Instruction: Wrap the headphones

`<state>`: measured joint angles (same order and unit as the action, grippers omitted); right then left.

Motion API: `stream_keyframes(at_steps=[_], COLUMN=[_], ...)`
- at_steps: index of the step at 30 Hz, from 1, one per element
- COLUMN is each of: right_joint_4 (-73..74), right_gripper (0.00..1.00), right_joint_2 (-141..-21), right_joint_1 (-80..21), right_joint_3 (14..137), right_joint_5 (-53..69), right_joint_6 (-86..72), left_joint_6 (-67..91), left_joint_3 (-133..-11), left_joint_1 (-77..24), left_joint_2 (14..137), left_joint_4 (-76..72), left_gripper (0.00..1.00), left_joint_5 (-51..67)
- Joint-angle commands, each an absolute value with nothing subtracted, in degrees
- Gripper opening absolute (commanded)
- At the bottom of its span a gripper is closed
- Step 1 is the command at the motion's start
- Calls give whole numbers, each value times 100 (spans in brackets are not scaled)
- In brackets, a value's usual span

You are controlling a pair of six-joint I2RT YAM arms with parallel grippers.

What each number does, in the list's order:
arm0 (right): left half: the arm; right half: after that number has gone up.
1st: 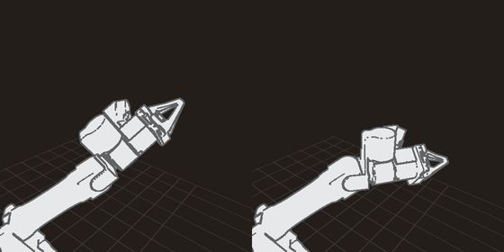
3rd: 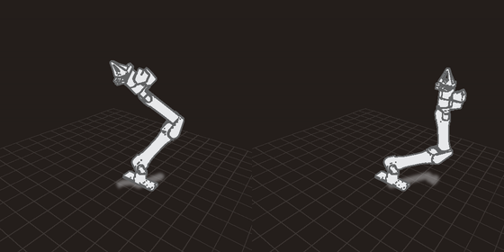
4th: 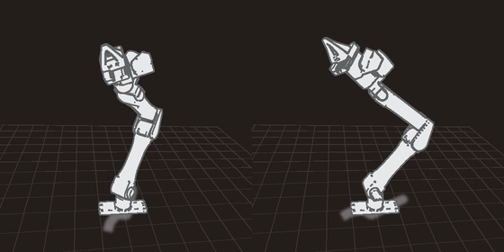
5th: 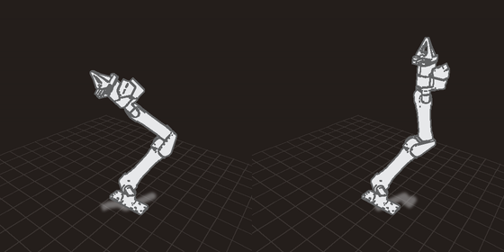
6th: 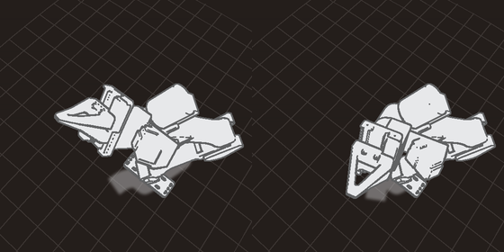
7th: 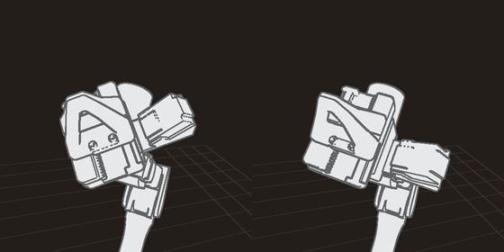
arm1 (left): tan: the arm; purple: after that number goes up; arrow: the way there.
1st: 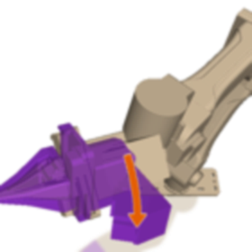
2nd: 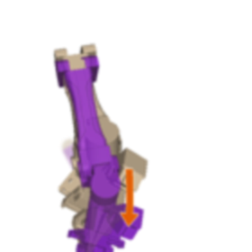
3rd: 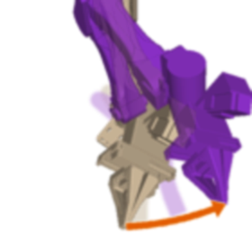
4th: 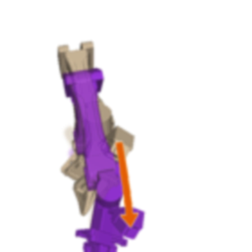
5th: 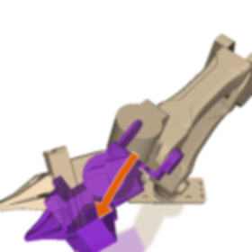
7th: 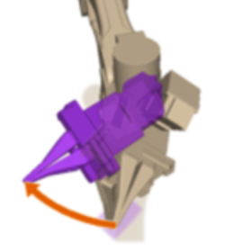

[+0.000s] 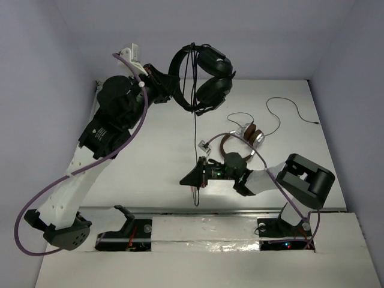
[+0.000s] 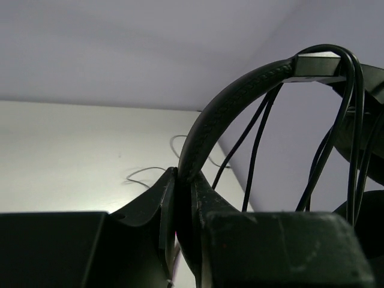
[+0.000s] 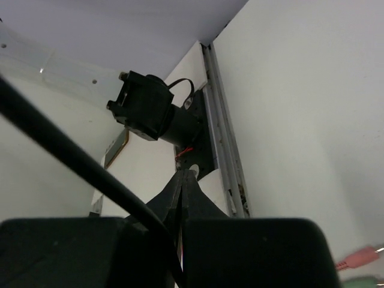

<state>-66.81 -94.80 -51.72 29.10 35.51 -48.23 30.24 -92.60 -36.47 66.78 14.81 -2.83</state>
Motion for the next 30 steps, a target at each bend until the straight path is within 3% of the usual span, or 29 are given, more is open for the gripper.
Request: stream_keyframes(at_steps=[1, 7, 13, 19, 22, 30], right_joint_4=[-6418, -3985, -795, 1685, 2783, 3709], right_gripper=[0, 0, 0, 0, 0, 0], right_joint_2=[-9176, -8308, -7411, -6733, -6645, -6372], right_joint_1=[-5658, -6740, -7742, -7849, -7849, -7472], right_joint_3=[2856, 3286, 4454, 5788, 6422, 7233], right_joint_5=[2990, 2007, 952, 247, -717, -1942], right_joint_6=[-4825, -4413, -3842, -3253, -2805, -2022], left_joint_6=[3190, 2813, 2506, 2426, 2321, 1952], left_joint_3=[-9124, -8588, -8175, -7482, -7068, -6206], left_joint_1=[-3560, -3560, -3560, -3717, -3919, -4482], left_joint_2=[6794, 7092, 7418, 7383, 7260, 6830], left_joint_4=[669, 580, 1149, 2011, 2389, 2935], left_gripper=[0, 0, 0, 0, 0, 0], left_joint_5=[-1403, -3055, -3743, -3858, -3780, -2858])
